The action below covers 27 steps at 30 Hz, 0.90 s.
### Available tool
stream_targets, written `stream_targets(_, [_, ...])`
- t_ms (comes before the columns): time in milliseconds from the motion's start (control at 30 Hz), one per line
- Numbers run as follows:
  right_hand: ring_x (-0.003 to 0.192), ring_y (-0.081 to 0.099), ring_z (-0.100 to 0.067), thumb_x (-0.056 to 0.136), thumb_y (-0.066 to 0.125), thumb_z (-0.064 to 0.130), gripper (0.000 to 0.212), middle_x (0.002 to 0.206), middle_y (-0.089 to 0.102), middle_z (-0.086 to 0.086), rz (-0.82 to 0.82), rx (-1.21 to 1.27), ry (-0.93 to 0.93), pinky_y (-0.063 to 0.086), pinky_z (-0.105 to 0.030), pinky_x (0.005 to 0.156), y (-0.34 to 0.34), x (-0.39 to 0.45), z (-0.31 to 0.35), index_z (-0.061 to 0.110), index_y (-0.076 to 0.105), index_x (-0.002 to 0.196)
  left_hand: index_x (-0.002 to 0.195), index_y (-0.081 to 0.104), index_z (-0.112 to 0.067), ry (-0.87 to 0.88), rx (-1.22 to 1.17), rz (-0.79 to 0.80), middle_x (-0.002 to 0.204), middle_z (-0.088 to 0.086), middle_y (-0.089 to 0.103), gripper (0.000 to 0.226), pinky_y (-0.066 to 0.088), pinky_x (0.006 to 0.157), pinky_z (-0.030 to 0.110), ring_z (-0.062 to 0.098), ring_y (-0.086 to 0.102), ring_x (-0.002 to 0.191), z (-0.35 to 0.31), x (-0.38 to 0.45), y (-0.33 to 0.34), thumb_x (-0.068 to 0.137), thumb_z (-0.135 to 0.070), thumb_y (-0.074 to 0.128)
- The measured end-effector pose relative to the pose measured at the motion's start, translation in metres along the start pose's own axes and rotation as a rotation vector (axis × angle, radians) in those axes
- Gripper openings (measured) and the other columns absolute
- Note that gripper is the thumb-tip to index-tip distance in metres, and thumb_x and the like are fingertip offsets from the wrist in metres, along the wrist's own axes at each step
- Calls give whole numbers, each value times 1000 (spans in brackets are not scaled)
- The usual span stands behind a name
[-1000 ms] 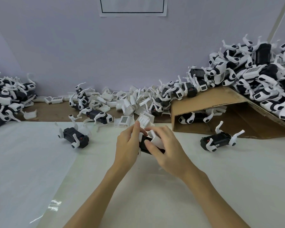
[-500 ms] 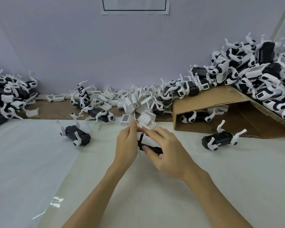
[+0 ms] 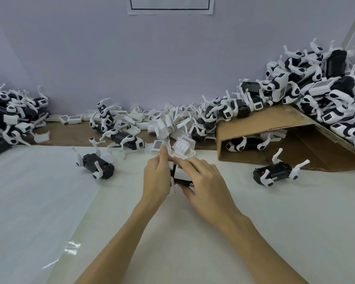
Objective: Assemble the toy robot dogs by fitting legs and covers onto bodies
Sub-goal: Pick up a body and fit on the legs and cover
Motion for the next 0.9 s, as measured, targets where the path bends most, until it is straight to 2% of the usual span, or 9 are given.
stream_targets(133, [116, 60, -20, 81, 79, 6, 73, 126, 64, 6, -26, -22, 44, 49, -35, 96, -2, -1, -1, 23, 55, 148, 72, 76, -32, 1, -2, 50, 74, 6, 75, 69, 58, 90, 61, 32, 74, 82, -2, -1, 3, 100, -74, 31])
stream_targets(267, [120, 60, -21, 90, 77, 14, 59, 130, 65, 3, -48, 8, 96, 47, -36, 100, -5, -1, -10, 19, 55, 145, 89, 71, -30, 100, -17, 167, 81, 3, 75, 66, 57, 83, 53, 26, 72, 81, -3, -3, 5, 94, -84, 32])
stream_targets(333, [120, 59, -20, 93, 75, 18, 54, 132, 65, 4, -53, 57, 132, 45, -36, 100, -8, -2, -16, 19, 55, 143, 101, 64, -32, 172, 30, 235, 80, -1, 73, 56, 53, 71, 47, 18, 68, 74, -2, -7, 6, 95, -80, 38])
stream_targets(400, [115, 61, -22, 91, 77, 19, 50, 129, 67, 4, -49, 75, 167, 46, -36, 95, -12, -3, -21, 19, 58, 139, 102, 57, -37, 240, 97, 282, 76, -6, 71, 42, 47, 60, 36, 13, 63, 66, 0, -10, 8, 97, -76, 43])
stream_targets(467, [106, 63, -23, 88, 79, 15, 47, 120, 70, 4, -48, 71, 192, 46, -35, 86, -13, -3, -23, 19, 62, 132, 102, 55, -40, 283, 129, 293, 77, -9, 71, 34, 45, 59, 30, 11, 64, 65, 1, -12, 10, 99, -73, 45])
stream_targets(567, [96, 62, -24, 82, 81, 7, 44, 109, 71, 4, -50, 57, 208, 36, -29, 76, -14, -4, -23, 18, 64, 121, 101, 54, -43, 322, 150, 286, 75, -10, 70, 30, 44, 57, 25, 10, 62, 63, 0, -14, 12, 99, -72, 45])
stream_targets(700, [95, 60, -25, 85, 79, 6, 40, 109, 67, 2, -41, 28, 187, 36, -30, 77, -10, -3, -23, 17, 60, 119, 106, 51, -45, 358, 155, 301, 76, -9, 69, 31, 45, 58, 22, 9, 63, 66, 1, -15, 12, 97, -74, 47])
stream_targets(833, [94, 58, -21, 90, 76, 13, 33, 107, 64, 5, -25, 33, 187, 36, -30, 77, -7, -3, -26, 20, 58, 118, 121, 47, -41, 357, 165, 372, 86, -8, 71, 45, 54, 66, 28, 10, 65, 75, 3, -13, 10, 88, -62, 71])
stream_targets(900, [101, 59, -21, 89, 77, 14, 40, 112, 66, 6, -37, 46, 185, 42, -31, 81, -9, -3, -26, 20, 60, 124, 121, 46, -44, 353, 169, 380, 89, -10, 72, 50, 57, 68, 29, 9, 68, 77, 3, -12, 10, 86, -60, 76])
Point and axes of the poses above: each hand's wrist, its own x-axis towards the middle knuckle, its own y-axis out of the palm, z = x × y, the point moved 1 cm from there along x, towards the middle knuckle
